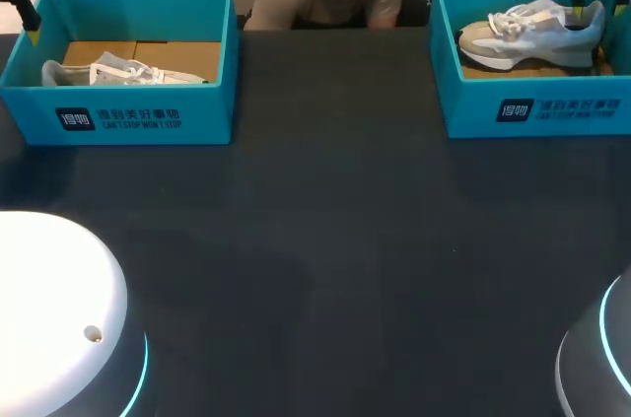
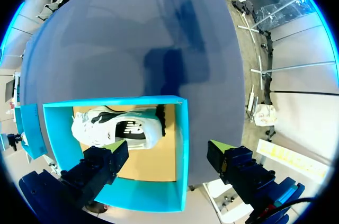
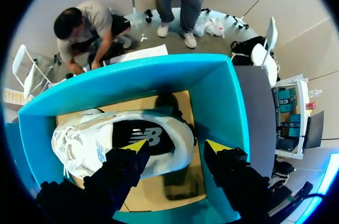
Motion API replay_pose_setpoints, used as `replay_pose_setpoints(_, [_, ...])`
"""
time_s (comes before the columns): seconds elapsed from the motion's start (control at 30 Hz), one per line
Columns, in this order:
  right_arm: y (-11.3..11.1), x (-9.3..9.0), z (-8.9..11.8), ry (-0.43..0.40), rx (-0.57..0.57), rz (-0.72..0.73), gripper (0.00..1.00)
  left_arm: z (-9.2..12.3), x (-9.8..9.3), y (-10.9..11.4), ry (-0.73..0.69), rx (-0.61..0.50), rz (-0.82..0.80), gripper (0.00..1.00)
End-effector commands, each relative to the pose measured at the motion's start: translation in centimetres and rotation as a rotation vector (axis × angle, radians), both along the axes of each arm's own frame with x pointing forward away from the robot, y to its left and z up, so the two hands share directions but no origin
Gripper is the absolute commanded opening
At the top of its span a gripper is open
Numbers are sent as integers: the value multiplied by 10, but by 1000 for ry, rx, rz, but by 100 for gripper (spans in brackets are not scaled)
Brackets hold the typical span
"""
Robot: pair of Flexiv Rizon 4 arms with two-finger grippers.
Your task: Take the shoe out of the shoebox, open the shoe tongue, remove and reinsert the insole, then place the shoe into the shoebox
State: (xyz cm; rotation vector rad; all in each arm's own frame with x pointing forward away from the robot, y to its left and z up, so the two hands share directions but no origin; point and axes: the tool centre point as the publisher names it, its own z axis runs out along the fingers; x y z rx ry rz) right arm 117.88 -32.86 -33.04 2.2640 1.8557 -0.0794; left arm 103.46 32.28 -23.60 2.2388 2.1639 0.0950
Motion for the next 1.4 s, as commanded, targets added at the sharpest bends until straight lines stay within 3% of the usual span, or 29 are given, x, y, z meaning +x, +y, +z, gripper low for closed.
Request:
replay_pose_setpoints(0.03, [-3, 10, -8, 24, 11, 0, 67, 1, -2, 0, -4, 2, -1, 100])
replay_pose_setpoints(0.6, [-9, 14, -36, 63, 54, 43, 79, 1, -2, 0, -4, 2, -1, 100])
replay_pose_setpoints(0.87, [-8, 15, -47, 96, 63, 63, 76, 1, -2, 0, -4, 2, -1, 100])
replay_pose_setpoints(0.93, [-9, 13, -52, 107, 63, 61, 66, 1, -2, 0, -4, 2, -1, 100])
replay_pose_setpoints(1.0, [-9, 12, -53, 118, 58, 59, 45, 1, -2, 0, -4, 2, -1, 100])
replay_pose_setpoints(1.07, [-11, 11, -54, 123, 53, 52, 30, 1, -2, 0, -4, 2, -1, 100])
replay_pose_setpoints(1.1, [-12, 10, -54, 124, 50, 48, 0, 1, -2, 0, -4, 2, -1, 100])
replay_pose_setpoints(1.4, [-21, 3, -37, 111, 30, 34, 0, 1, -2, 0, -4, 2, -1, 100])
